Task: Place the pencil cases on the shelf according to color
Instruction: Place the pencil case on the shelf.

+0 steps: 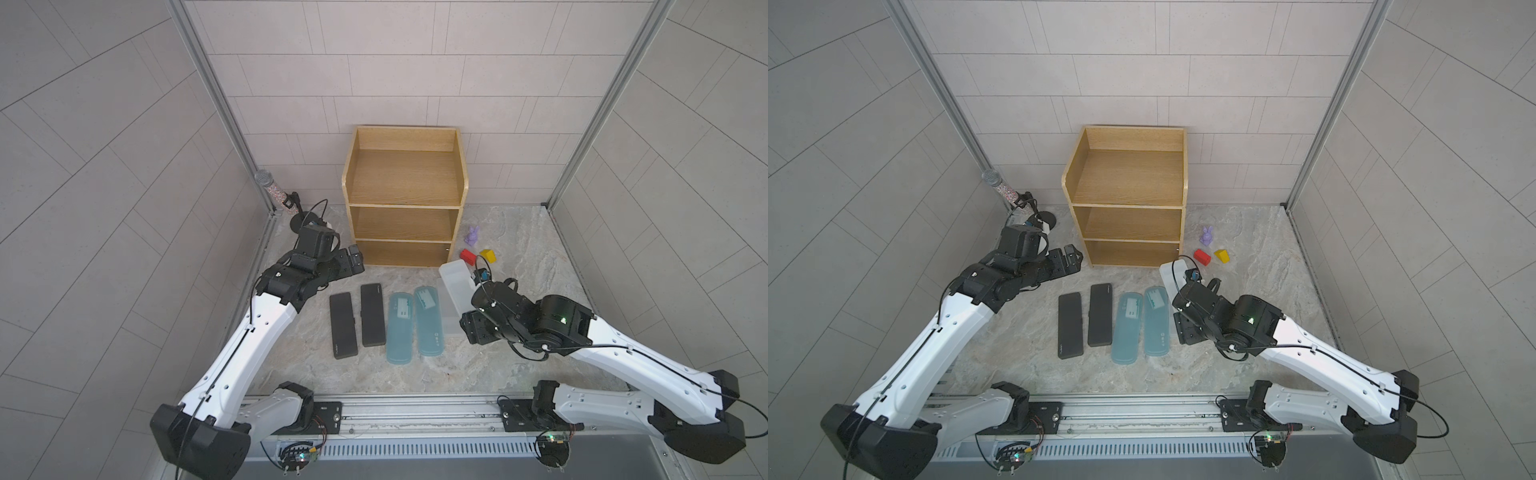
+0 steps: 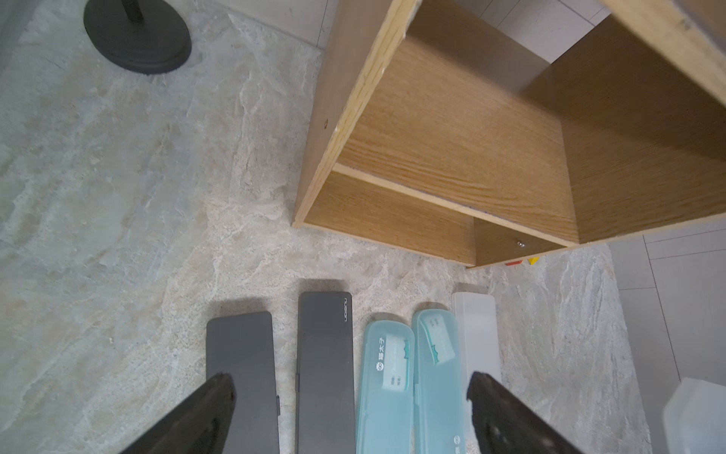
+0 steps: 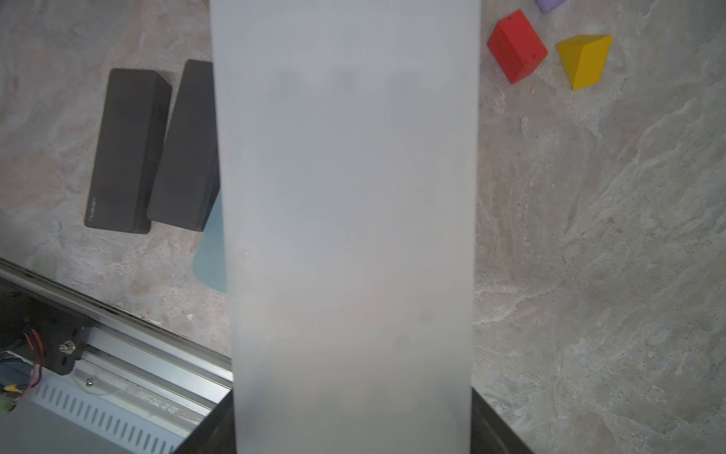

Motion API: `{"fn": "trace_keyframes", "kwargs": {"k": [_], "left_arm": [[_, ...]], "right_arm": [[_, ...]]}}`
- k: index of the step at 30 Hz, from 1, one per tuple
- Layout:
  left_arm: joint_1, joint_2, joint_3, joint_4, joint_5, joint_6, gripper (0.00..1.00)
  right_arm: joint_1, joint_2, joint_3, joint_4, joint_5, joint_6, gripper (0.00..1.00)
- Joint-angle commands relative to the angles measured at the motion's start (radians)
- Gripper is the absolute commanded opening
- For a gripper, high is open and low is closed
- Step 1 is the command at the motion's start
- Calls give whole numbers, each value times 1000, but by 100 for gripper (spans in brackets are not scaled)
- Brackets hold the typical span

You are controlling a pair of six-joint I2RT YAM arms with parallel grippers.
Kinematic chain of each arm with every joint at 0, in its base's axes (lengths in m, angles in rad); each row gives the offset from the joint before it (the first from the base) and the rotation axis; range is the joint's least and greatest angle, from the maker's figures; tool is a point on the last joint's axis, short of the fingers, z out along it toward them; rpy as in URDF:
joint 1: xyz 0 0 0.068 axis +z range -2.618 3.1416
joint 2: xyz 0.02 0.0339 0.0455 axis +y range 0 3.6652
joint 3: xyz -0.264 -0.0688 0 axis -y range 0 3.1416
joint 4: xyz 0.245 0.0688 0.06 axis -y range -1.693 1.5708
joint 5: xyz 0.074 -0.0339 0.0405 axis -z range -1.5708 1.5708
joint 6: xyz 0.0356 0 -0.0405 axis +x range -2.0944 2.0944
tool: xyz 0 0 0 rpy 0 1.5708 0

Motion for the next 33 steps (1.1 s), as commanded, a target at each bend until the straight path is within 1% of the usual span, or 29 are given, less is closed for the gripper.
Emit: {"fn": "trace_keyframes", "kwargs": {"k": [1,5,10,13,16,17,19,20,27,29,33], "left_arm": [[8,17,43,-30,-39,35,100],[32,35,70,-18,-31,50,100],[64,55,91,-9,-4,73,100],[83,73,101,5,18,80,100],[92,97,112,16,32,90,100],[95,103,112,20,34,92,100],[101,105,105,35,39,95,100],[101,105,99,45,44,97,100],[113,100,40,97,70,113,100],[125,105,32,104,106,104,100],[131,94,8,142,133,87,100]], "right_arm": [[5,20,101,-32,57,-23,39],[5,71,214,-23,73,-63,39],[-15,174,360,-20,95,-105,39],[-66,260,484,-17,81,-129,39],[-135,355,607,6,34,-151,38],[-158,387,639,25,12,-158,38],[-210,439,687,67,-72,-161,38],[-233,464,714,81,-84,-155,38],[-298,593,889,132,-61,-149,37],[-313,632,934,143,-51,-149,37],[-345,711,1000,193,-81,-150,38]]}}
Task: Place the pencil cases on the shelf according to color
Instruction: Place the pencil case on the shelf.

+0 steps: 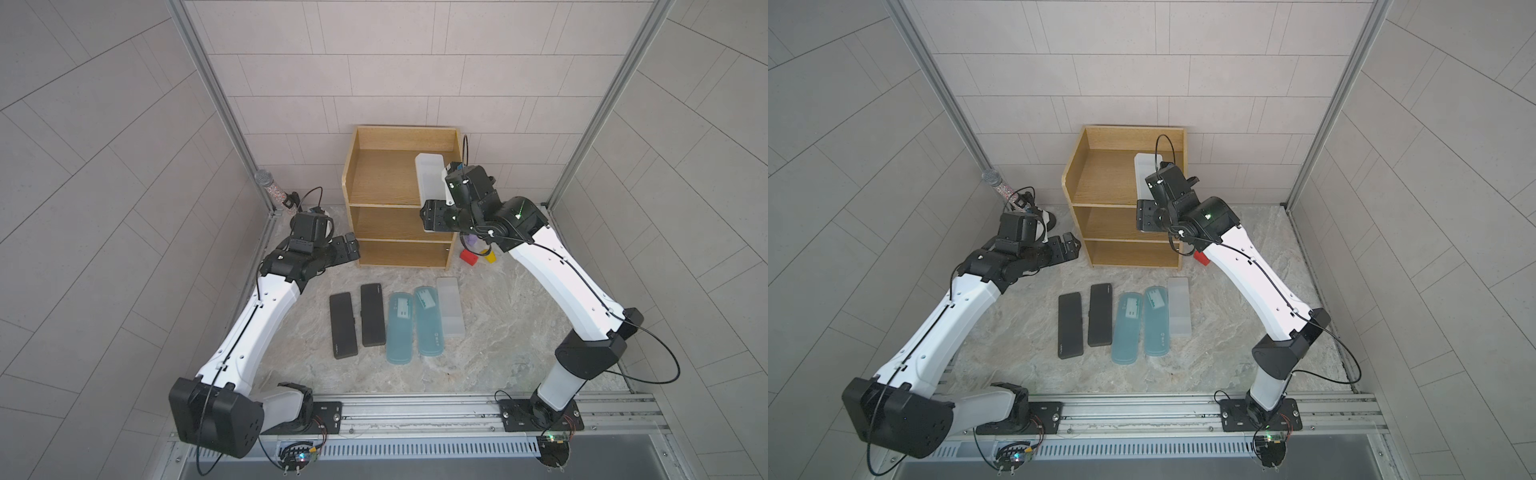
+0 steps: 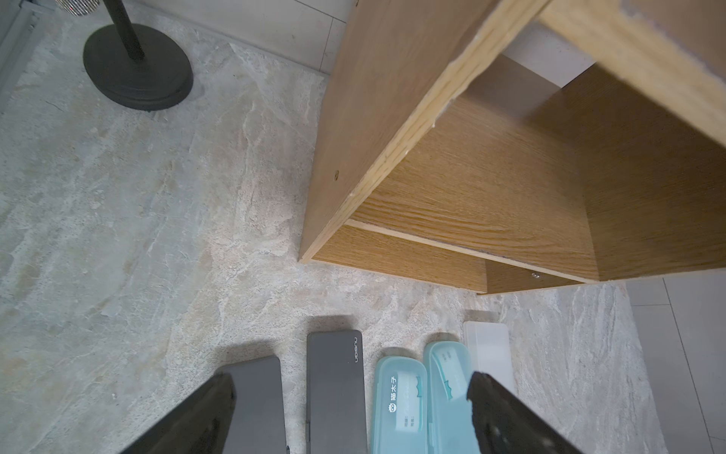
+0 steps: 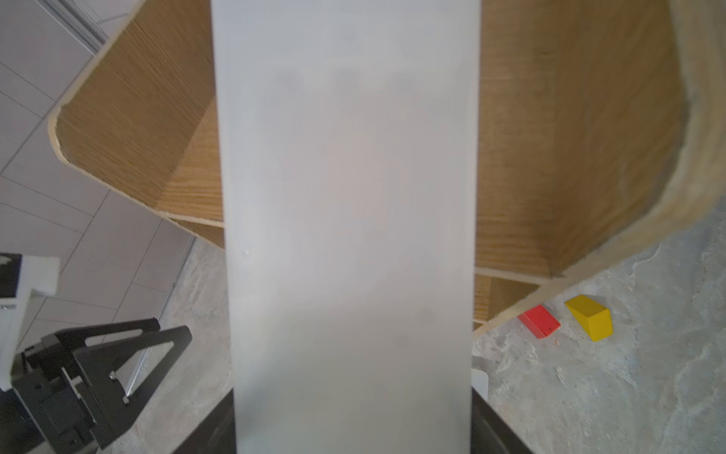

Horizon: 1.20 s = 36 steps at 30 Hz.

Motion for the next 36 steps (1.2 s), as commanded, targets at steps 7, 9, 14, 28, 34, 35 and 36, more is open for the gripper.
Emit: {"fn": "trace_keyframes", "kwargs": {"k": [7,9,14,28,34,35,36], "left_arm": [[17,-40,-37,54,62,3,100],[17,-46,-48,64,73,-2,100],[21,-49,-52,61,91,-3,100],[32,-48,-66,67,102,0,100],[31,-49,-75,76,102,5,100],[32,-52,-78,78,100,6,100],[32,-54,-80,79,98,7,100]], "right_arm": [[-76,186,229,22,52,-11,38],[-85,228,284,13,75,-17,39],[-100,314,393,-49,111,-35,52],[-110,301,395,-55,100,-72,95],[-69,207,367,-44,97,-186,100],[-57,179,339,-44,102,-202,100],[-47,153,306,-40,102,-214,100]]}}
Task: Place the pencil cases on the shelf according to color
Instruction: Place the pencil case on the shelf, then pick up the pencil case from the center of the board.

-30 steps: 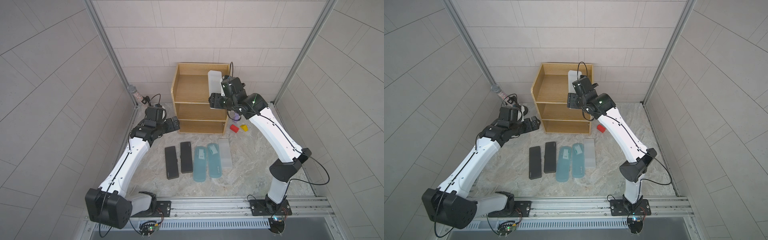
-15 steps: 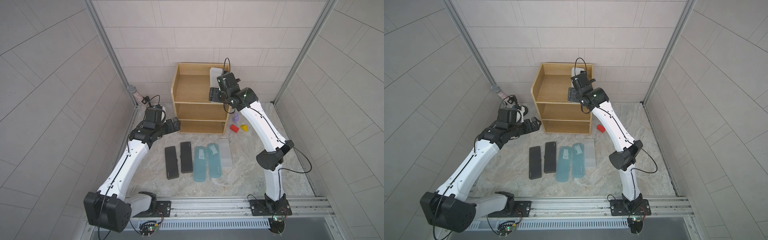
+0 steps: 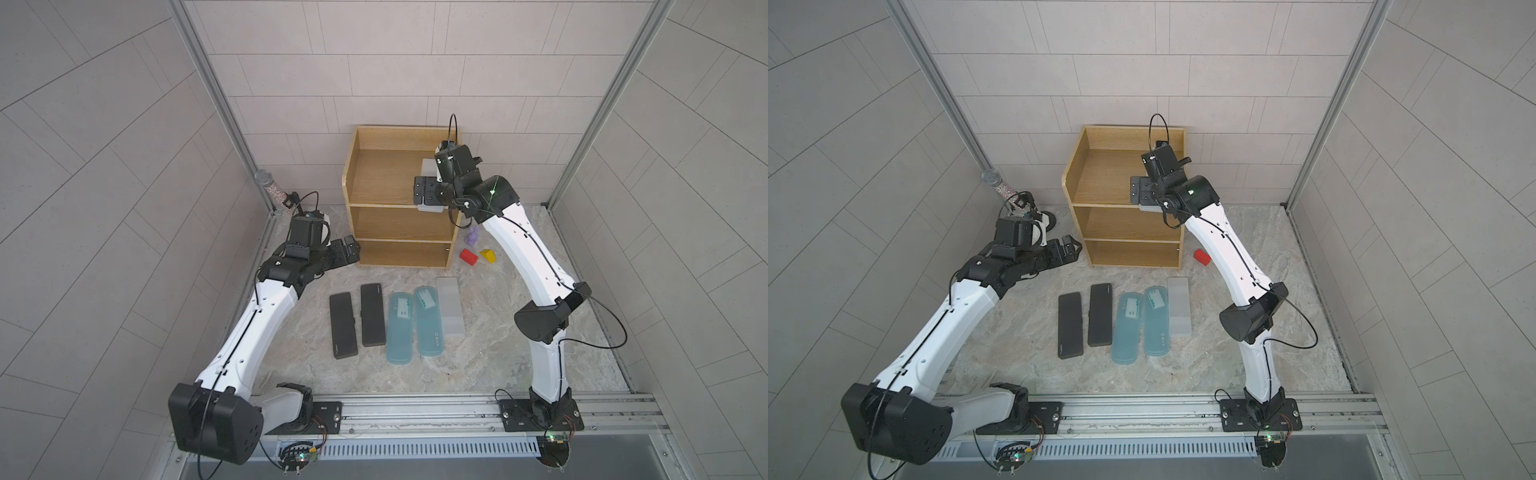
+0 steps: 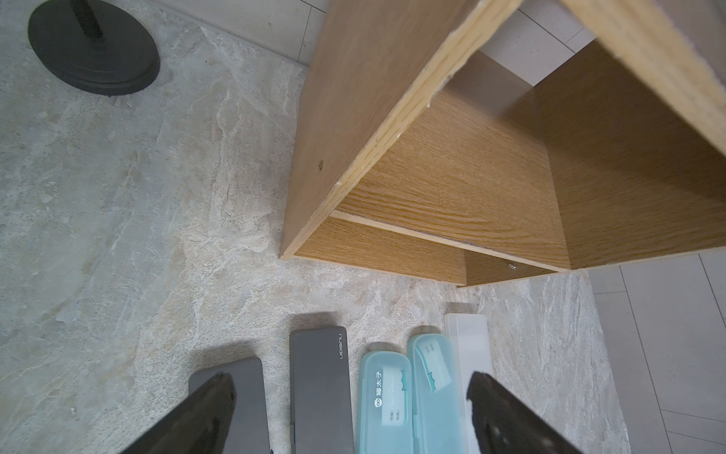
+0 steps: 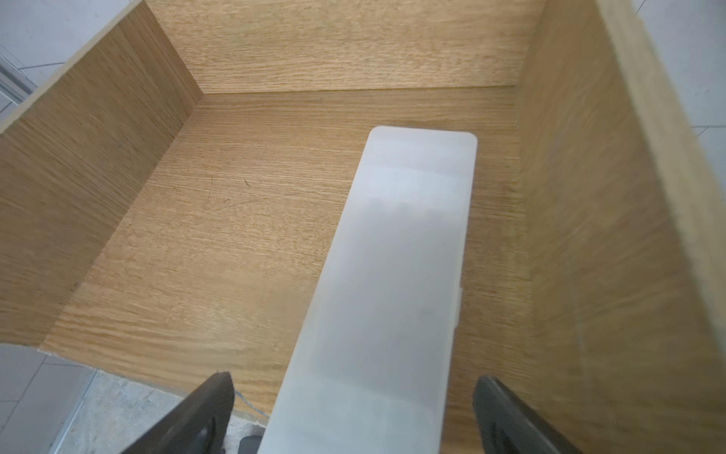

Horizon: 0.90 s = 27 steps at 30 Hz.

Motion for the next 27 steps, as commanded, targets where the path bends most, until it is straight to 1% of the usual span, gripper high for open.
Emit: {"fn": "trace_keyframes", "kwargs": {"k": [1,4,6,11,13,15,19,21,24,27], "left_arm": [[6,-26,-19,16,-2,9,100],[6,-58,-51,6,-5,-1,100],[6,-91,-92,16,-1,-30,100],[3,-187,-207,39,64,-130,100],[-1,-248,-274,86,69,-184,100],[-5,-289,-317,97,55,-206,100],[-13,-299,-341,40,39,-192,100],[-21,-301,-352,15,15,-179,100],[-33,-317,-388,10,-17,-172,100],[-58,-335,-418,6,-57,-173,100]], "right_arm": [[40,-146,-74,-9,22,-86,100],[70,-270,-255,17,20,-105,100],[81,-381,-437,78,-1,-99,100],[81,-740,-978,337,-65,7,100],[80,-857,-1126,371,-65,54,100],[81,-938,-1233,361,-66,86,100],[81,-1016,-1388,267,-54,115,100],[81,-1035,-1468,251,-36,135,100],[81,-1040,-1597,313,-68,166,100],[81,-1010,-1678,381,-96,194,100]]}}
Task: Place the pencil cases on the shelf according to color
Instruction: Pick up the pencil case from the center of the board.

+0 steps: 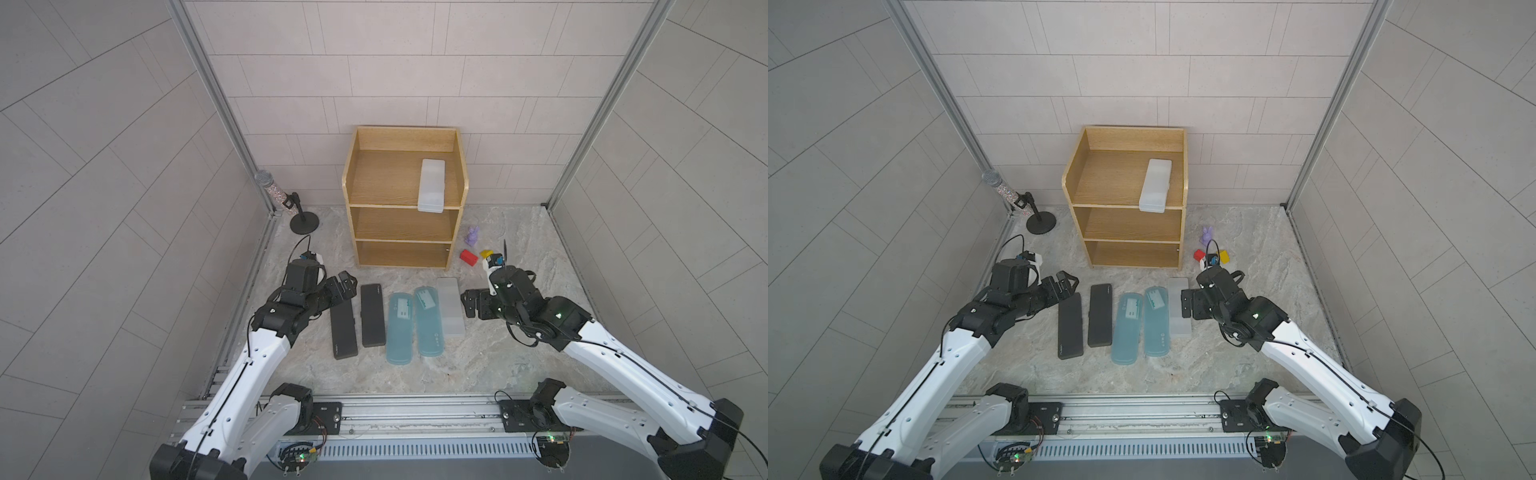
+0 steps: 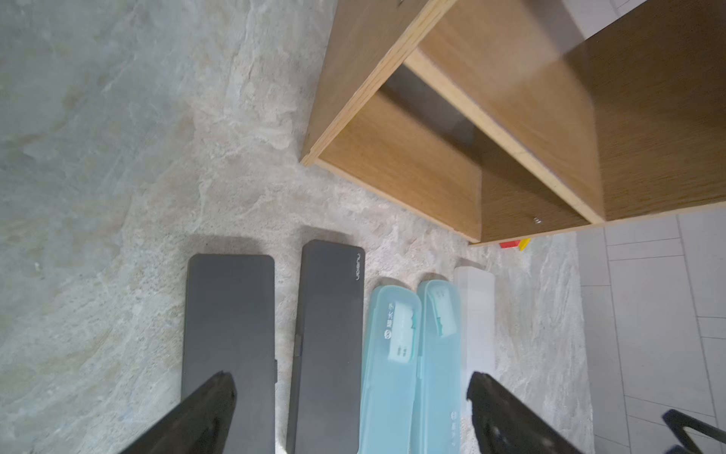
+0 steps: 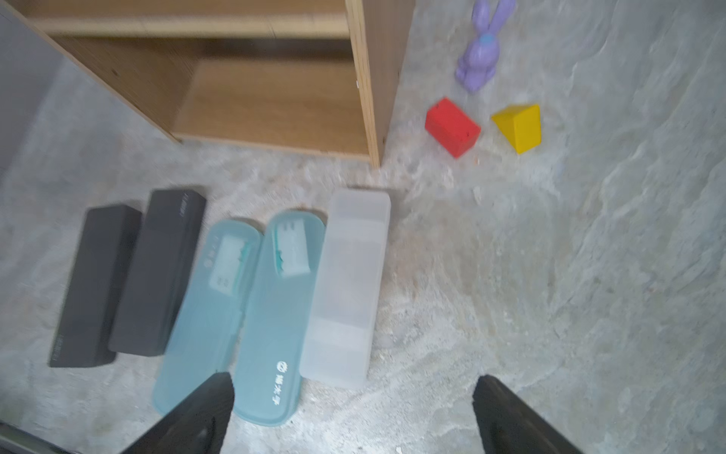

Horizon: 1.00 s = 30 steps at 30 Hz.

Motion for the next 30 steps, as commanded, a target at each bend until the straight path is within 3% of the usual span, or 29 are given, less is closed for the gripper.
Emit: {"fn": "trace_keyframes", "kwargs": {"k": [1,6,12,30], "left_arm": [[-29,-27,-26,-29,-71,5,100],[-66,-15,-32,-77,-145,30,99],[-74,-43,-49,-75,-137,28,99],[-72,-84,-53,-79,-106,43,100]], "right_arm": [[1,29,-61,85,-31,58,100],[1,136,-126,201,-87,92,100],[1,300,-136,302,-149,123,98],[4,510,-103,309,-65,119,97]]}}
